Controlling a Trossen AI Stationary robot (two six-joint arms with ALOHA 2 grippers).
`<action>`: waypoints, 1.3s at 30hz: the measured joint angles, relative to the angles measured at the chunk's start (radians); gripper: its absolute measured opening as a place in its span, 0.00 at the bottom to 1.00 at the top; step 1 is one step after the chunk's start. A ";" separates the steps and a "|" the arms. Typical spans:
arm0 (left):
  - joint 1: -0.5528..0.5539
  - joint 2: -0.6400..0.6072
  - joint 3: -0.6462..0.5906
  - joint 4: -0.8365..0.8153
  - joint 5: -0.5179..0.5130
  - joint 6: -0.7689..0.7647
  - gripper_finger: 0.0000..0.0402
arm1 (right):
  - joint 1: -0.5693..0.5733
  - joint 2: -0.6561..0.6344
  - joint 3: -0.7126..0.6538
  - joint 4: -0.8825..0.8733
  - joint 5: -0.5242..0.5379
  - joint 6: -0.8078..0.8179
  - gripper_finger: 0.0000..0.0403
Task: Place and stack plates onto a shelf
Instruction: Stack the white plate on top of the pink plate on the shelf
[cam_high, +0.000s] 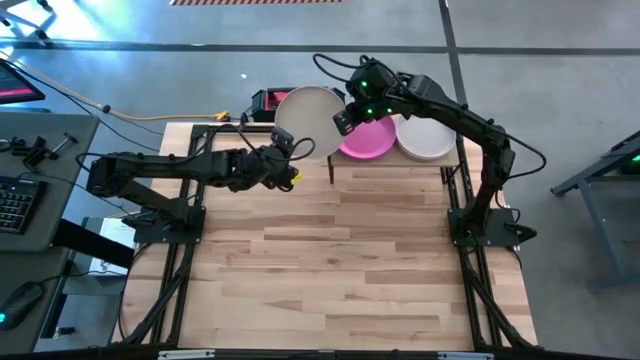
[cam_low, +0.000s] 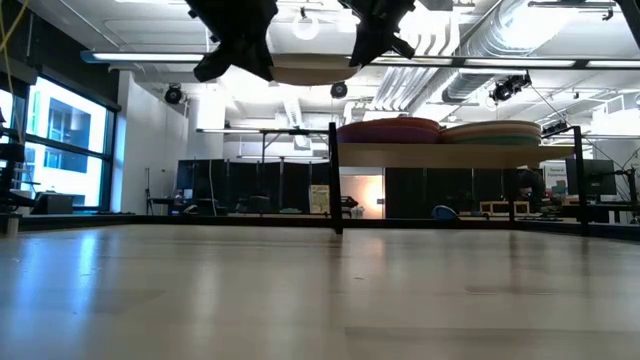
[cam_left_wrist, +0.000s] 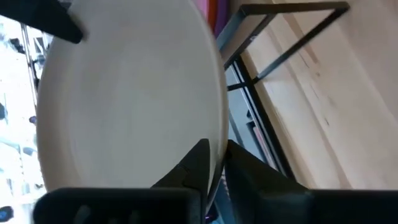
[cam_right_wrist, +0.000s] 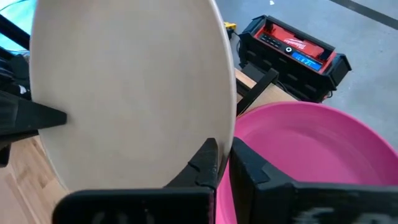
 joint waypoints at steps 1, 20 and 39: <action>0.000 0.000 0.000 0.000 0.000 -0.016 0.09 | 0.000 0.000 0.000 0.000 0.000 -0.001 0.00; 0.002 -0.001 0.000 0.044 -0.008 -0.293 0.31 | -0.057 0.000 0.000 -0.003 -0.012 -0.010 0.00; 0.002 -0.001 0.000 0.108 -0.034 -0.396 0.34 | -0.146 0.000 0.000 -0.063 -0.061 -0.049 0.00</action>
